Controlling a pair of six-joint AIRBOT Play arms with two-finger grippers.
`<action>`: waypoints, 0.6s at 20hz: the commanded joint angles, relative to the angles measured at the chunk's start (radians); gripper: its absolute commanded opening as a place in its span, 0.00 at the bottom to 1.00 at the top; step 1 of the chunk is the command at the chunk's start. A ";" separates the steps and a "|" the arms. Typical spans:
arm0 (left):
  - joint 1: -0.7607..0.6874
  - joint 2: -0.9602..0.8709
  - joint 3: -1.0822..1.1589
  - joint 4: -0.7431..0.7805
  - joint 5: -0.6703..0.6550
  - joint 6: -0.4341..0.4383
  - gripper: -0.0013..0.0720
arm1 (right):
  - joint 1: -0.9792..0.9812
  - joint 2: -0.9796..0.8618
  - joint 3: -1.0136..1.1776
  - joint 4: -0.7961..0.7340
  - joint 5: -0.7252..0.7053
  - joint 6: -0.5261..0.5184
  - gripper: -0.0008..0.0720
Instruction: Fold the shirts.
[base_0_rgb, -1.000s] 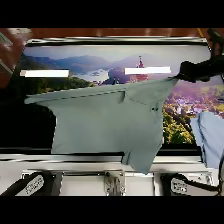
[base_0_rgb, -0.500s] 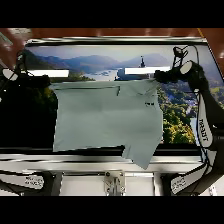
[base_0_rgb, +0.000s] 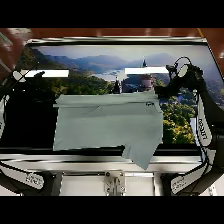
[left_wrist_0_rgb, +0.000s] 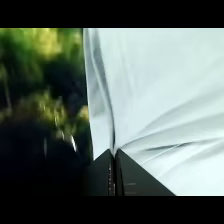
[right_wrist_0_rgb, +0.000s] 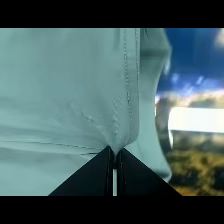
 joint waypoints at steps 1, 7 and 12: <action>-0.006 -0.047 0.005 0.042 -0.198 -0.076 0.06 | 0.003 0.003 -0.043 -0.012 0.167 0.072 0.09; 0.011 -0.057 0.045 0.069 -0.277 -0.126 0.83 | 0.023 0.037 -0.036 0.038 0.184 0.050 0.95; 0.153 0.109 -0.056 0.063 -0.431 -0.103 0.83 | -0.102 0.209 -0.057 -0.158 0.412 -0.014 0.95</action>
